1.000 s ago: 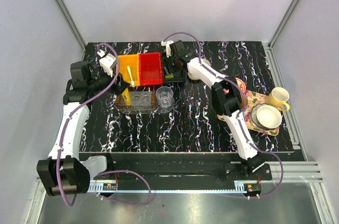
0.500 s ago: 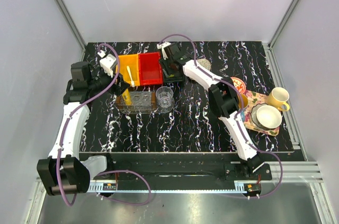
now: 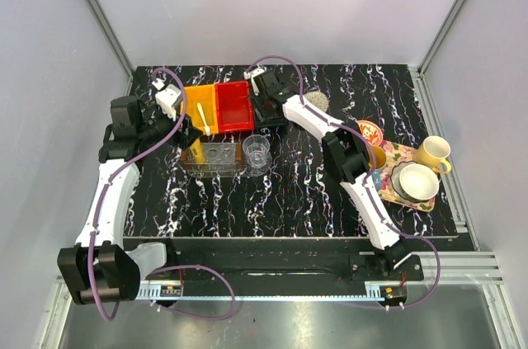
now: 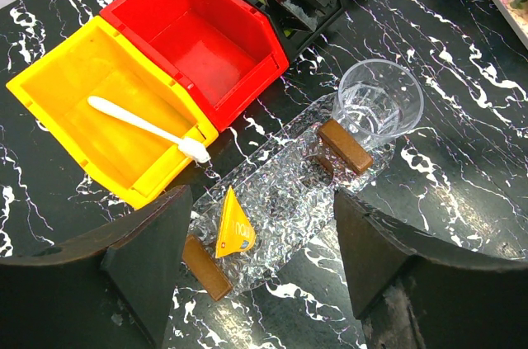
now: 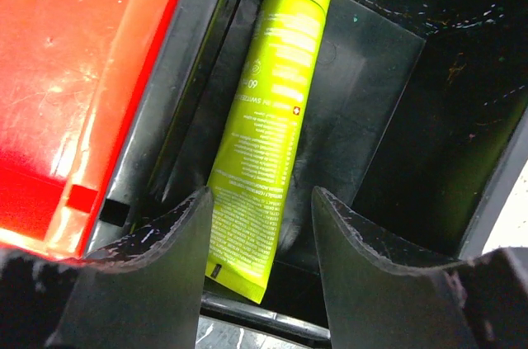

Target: Prepare toiletry sets of a toothbrush and toothpaste on the tray

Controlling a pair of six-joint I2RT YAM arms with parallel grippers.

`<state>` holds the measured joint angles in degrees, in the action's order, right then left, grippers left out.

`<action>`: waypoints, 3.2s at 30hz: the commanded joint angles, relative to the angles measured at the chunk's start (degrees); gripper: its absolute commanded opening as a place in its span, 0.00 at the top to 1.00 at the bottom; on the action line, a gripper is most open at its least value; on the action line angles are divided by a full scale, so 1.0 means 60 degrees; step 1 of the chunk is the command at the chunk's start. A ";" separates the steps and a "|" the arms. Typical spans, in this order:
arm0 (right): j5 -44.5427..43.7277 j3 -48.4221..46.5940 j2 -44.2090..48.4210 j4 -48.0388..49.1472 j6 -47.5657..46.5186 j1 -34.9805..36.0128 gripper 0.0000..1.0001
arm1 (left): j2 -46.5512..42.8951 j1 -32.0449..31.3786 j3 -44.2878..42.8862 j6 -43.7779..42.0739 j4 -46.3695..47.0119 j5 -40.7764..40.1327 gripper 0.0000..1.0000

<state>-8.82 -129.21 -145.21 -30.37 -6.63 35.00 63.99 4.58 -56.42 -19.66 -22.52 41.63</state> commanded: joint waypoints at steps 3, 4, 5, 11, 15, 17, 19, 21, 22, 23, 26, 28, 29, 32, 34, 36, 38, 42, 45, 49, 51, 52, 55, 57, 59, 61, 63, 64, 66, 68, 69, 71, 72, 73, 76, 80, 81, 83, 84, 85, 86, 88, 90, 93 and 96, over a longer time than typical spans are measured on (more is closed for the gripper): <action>-0.0361 -0.0291 -0.0423 -0.0563 -0.0111 0.0084 0.44 | 0.0087 -0.0016 0.0117 -0.0092 0.0487 0.0269 0.27; -0.0361 -0.0292 -0.0423 -0.0549 -0.0110 0.0098 0.46 | 0.0059 -0.0016 0.0146 -0.0078 0.0502 0.0269 0.27; -0.0332 -0.0263 -0.0437 -0.0549 -0.0096 0.0084 0.47 | 0.0073 -0.0016 0.0161 -0.0092 0.0502 0.0269 0.27; -0.0259 -0.0218 -0.0423 -0.0578 -0.0022 0.0084 0.62 | 0.0058 -0.0016 0.0190 -0.0092 0.0531 0.0269 0.27; -0.0230 -0.0233 -0.0335 -0.0578 -0.0022 0.0084 0.70 | 0.0044 -0.0016 0.0205 -0.0078 0.0517 0.0269 0.27; -0.0200 -0.0262 -0.0248 -0.0578 -0.0008 0.0084 0.73 | 0.0029 -0.0016 0.0219 -0.0078 0.0517 0.0269 0.27; -0.0200 -0.0320 -0.0203 -0.0593 -0.0008 0.0084 0.77 | 0.0029 -0.0016 0.0234 -0.0078 0.0531 0.0240 0.27; -0.0186 -0.0408 -0.0174 -0.0651 -0.0008 0.0084 0.82 | 0.0058 -0.0002 0.0234 -0.0092 0.0546 0.0196 0.27; -0.0200 -0.0510 -0.0174 -0.0680 -0.0008 0.0084 0.83 | 0.0058 -0.0016 0.0234 -0.0078 0.0531 0.0167 0.27; -0.0215 -0.0540 -0.0159 -0.0767 -0.0008 0.0084 0.85 | 0.0058 -0.0016 0.0234 -0.0107 0.0546 0.0138 0.27; -0.0229 -0.0687 -0.0087 -0.0870 -0.0008 0.0084 0.92 | 0.0029 -0.0016 0.0234 -0.0136 0.0546 0.0123 0.27; -0.0288 -0.0745 -0.0042 -0.0871 -0.0008 0.0084 0.96 | 0.0014 -0.0016 0.0234 -0.0151 0.0546 0.0094 0.27; -0.0331 -0.0775 0.0016 -0.0885 -0.0022 0.0084 0.97 | 0.0029 -0.0016 0.0220 -0.0137 0.0531 0.0093 0.27; -0.0405 -0.0892 0.0119 -0.0915 -0.0037 0.0084 1.00 | 0.0044 -0.0016 0.0219 -0.0151 0.0531 0.0064 0.27; -0.0507 -0.0965 0.0148 -0.0944 -0.0081 0.0084 1.00 | 0.0029 -0.0016 0.0234 -0.0151 0.0531 0.0049 0.27; -0.0551 -0.1024 0.0221 -0.0959 -0.0096 0.0055 1.00 | 0.0014 -0.0016 0.0220 -0.0166 0.0546 0.0020 0.27; -0.0552 -0.1053 0.0309 -0.0973 -0.0110 0.0069 1.00 | -0.0015 -0.0002 0.0249 -0.0180 0.0546 0.0006 0.27; -0.0552 -0.1185 0.0383 -0.1003 -0.0110 0.0084 1.00 | -0.0073 -0.0016 0.0278 -0.0195 0.0531 -0.0053 0.27; -0.0581 -0.1361 0.0397 -0.1090 -0.0140 0.0069 1.00 | -0.0059 -0.0016 0.0278 -0.0224 0.0531 -0.0053 0.27; -0.0595 -0.1580 0.0412 -0.1193 -0.0198 0.0069 1.00 | -0.0059 -0.0016 0.0249 -0.0224 0.0517 -0.0067 0.27; -0.0610 -0.1712 0.0412 -0.1208 -0.0227 0.0069 1.00 | -0.0044 -0.0016 0.0249 -0.0224 0.0517 -0.0068 0.27; -0.0639 -0.1742 0.0427 -0.1251 -0.0242 0.0069 1.00 | -0.0030 -0.0016 0.0234 -0.0224 0.0531 -0.0068 0.27; -0.0625 -0.1932 0.0427 -0.1295 -0.0286 0.0069 1.00 | -0.0015 -0.0016 0.0219 -0.0224 0.0517 -0.0053 0.27; -0.0625 -0.2063 0.0427 -0.1340 -0.0286 0.0084 1.00 | 0.0000 -0.0016 0.0205 -0.0224 0.0531 -0.0053 0.27; -0.0625 -0.2108 0.0441 -0.1369 -0.0286 0.0069 1.00 | 0.0000 -0.0016 0.0219 -0.0224 0.0517 -0.0068 0.27; -0.0639 -0.2152 0.0456 -0.1427 -0.0301 0.0069 1.00 | 0.0014 -0.0016 0.0219 -0.0239 0.0531 -0.0053 0.27; -0.0654 -0.2152 0.0514 -0.1457 -0.0330 0.0069 1.00 | 0.0000 -0.0002 0.0205 -0.0253 0.0531 -0.0097 0.27; -0.0683 -0.2152 0.0558 -0.1486 -0.0344 0.0069 1.00 | -0.0015 -0.0016 0.0190 -0.0254 0.0531 -0.0082 0.27; -0.0713 -0.2123 0.0631 -0.1545 -0.0388 0.0069 1.00 | 0.0000 -0.0016 0.0161 -0.0239 0.0517 -0.0068 0.27; -0.0771 -0.2064 0.0763 -0.1589 -0.0418 0.0069 1.00 | 0.0014 -0.0016 0.0117 -0.0210 0.0517 -0.0038 0.27; -0.0771 -0.1934 0.0836 -0.1574 -0.0432 0.0069 1.00 | 0.0014 -0.0016 0.0102 -0.0195 0.0531 -0.0024 0.27; -0.0830 -0.1787 0.1041 -0.1574 -0.0491 0.0069 1.00 | 0.0043 -0.0016 0.0015 -0.0166 0.0517 0.0005 0.27; -0.0830 -0.1655 0.1114 -0.1574 -0.0491 0.0069 1.00 | 0.0015 -0.0016 0.0000 -0.0137 0.0517 0.0006 0.27; -0.0859 -0.1581 0.1275 -0.1574 -0.0535 0.0069 1.00 | 0.0029 -0.0016 -0.0087 -0.0107 0.0517 0.0006 0.27; -0.0874 -0.1361 0.1611 -0.1574 -0.0593 0.0069 1.00 | 0.0087 -0.0016 -0.0292 0.0009 0.0531 0.0006 0.27; -0.0859 -0.1098 0.2081 -0.1647 -0.0623 0.0055 1.00 | 0.0161 -0.0031 -0.0571 0.0273 0.0604 0.0093 0.28; -0.0801 -0.1025 0.2183 -0.1676 -0.0637 0.0069 1.00 | 0.0175 -0.0045 -0.0601 0.0346 0.0634 0.0108 0.29; -0.0771 -0.0937 0.2462 -0.1822 -0.0652 0.0055 1.00 | 0.0205 -0.0118 -0.0718 0.0508 0.0736 0.0108 0.29; -0.0757 -0.0835 0.2550 -0.1896 -0.0667 0.0055 1.00 | 0.0205 -0.0148 -0.0776 0.0595 0.0736 0.0094 0.29; -0.0699 -0.0776 0.2783 -0.1925 -0.0667 0.0055 1.00 | 0.0219 -0.0249 -0.0878 0.0640 0.0751 0.0064 0.29; -0.0655 -0.0717 0.2901 -0.1984 -0.0638 0.0055 1.00 | 0.0248 -0.0323 -0.0923 0.0669 0.0809 0.0021 0.29; -0.0377 -0.0527 0.3295 -0.2101 -0.0608 0.0055 1.00 | 0.0220 -0.0600 -0.1083 0.0684 0.0824 -0.0242 0.29; 0.0031 -0.0365 0.3720 -0.2261 -0.0492 0.0055 1.00 | 0.0190 -0.0704 -0.1186 0.0669 0.0897 -0.0593 0.30; 0.0938 -0.0146 0.4262 -0.2452 -0.0345 0.0026 1.00 | 0.0088 -0.1187 -0.1245 0.0640 0.1160 -0.1004 0.30; 0.1962 -0.0013 0.4717 -0.2730 -0.0257 0.0040 1.00 | -0.0015 -0.1699 -0.1347 0.0320 0.1380 -0.1660 0.29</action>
<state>-6.48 -129.54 -124.79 -45.58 -9.30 35.20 65.21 -2.90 -61.49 -16.45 -19.09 37.60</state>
